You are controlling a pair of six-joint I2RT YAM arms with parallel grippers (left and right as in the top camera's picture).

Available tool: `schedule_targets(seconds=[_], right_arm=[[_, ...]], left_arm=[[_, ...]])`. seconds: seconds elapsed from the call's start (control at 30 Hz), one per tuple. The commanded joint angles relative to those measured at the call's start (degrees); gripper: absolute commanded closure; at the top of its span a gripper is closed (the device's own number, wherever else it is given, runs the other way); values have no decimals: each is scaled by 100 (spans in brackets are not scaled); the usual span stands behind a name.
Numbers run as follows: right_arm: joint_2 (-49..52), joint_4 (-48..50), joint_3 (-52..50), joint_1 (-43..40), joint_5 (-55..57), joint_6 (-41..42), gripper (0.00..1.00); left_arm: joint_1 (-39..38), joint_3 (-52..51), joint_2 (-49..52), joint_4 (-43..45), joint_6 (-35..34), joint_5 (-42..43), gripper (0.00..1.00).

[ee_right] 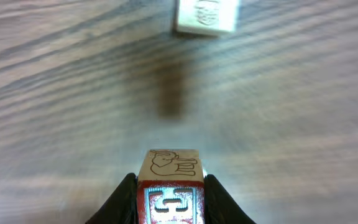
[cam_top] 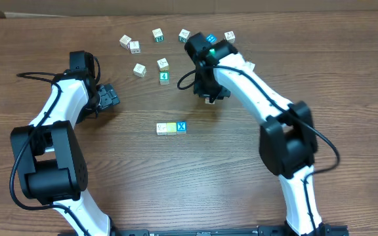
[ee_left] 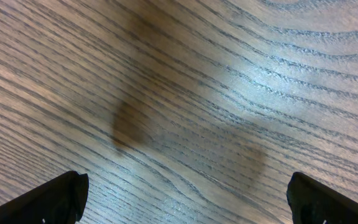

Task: Form a horizontal line
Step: 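Move the held red block down toward the blue-X block row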

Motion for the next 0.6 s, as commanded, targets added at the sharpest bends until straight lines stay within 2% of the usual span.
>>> schedule_targets(seconds=[0.0,0.27,0.57], right_arm=[[-870,-304,31,28,11,214,76],[-1305,-935,28,120,11,385,76],[-1294,-892,-11,282,57,382,76]], left_arm=[[-17,-9,20,4,149,-72,0],[-20,-7,20,2,151,-72,1],[-17,-9,20,2,149,-74,0]])
